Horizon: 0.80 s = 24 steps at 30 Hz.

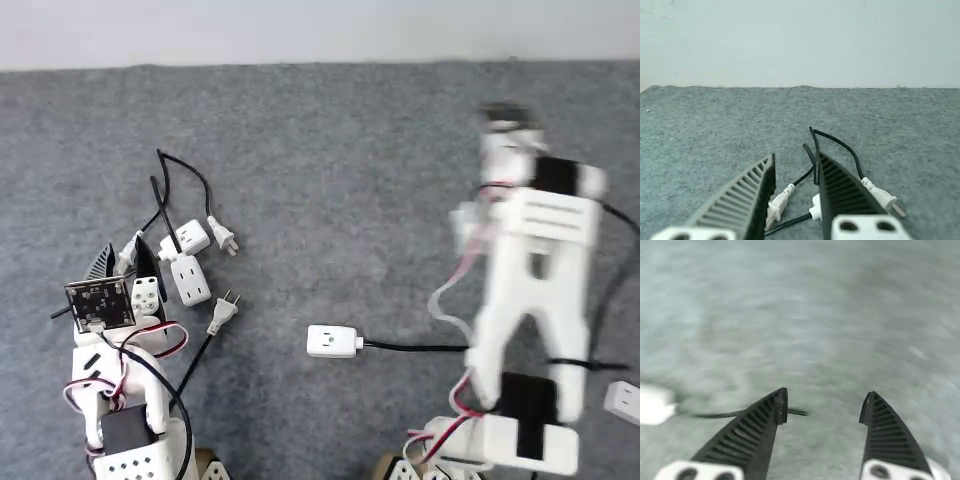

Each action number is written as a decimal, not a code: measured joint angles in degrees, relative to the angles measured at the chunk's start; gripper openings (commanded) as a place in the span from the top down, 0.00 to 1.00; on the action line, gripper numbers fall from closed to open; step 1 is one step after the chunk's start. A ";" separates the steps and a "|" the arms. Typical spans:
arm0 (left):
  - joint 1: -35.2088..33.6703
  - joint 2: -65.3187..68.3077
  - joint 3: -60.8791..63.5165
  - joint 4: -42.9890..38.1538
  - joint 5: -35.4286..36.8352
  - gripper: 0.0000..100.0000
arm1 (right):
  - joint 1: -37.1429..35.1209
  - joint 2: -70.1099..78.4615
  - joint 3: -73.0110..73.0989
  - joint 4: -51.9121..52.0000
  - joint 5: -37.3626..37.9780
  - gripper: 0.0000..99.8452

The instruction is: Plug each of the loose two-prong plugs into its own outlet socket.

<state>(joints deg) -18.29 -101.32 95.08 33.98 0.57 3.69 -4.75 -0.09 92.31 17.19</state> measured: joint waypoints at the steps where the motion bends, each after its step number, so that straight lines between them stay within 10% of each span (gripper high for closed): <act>1: 0.00 0.00 0.00 0.00 0.00 0.86 | -3.60 0.00 0.00 0.79 -0.09 0.76; 9: 0.00 0.00 0.00 0.00 0.00 0.86 | -26.02 -0.09 0.44 5.63 2.29 0.76; 24: 14.33 0.00 1.41 4.48 -13.71 0.86 | -34.29 -0.18 12.57 1.05 3.08 0.76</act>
<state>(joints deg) -3.96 -101.32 96.48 38.46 -13.14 -30.59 -4.92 12.48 93.36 20.26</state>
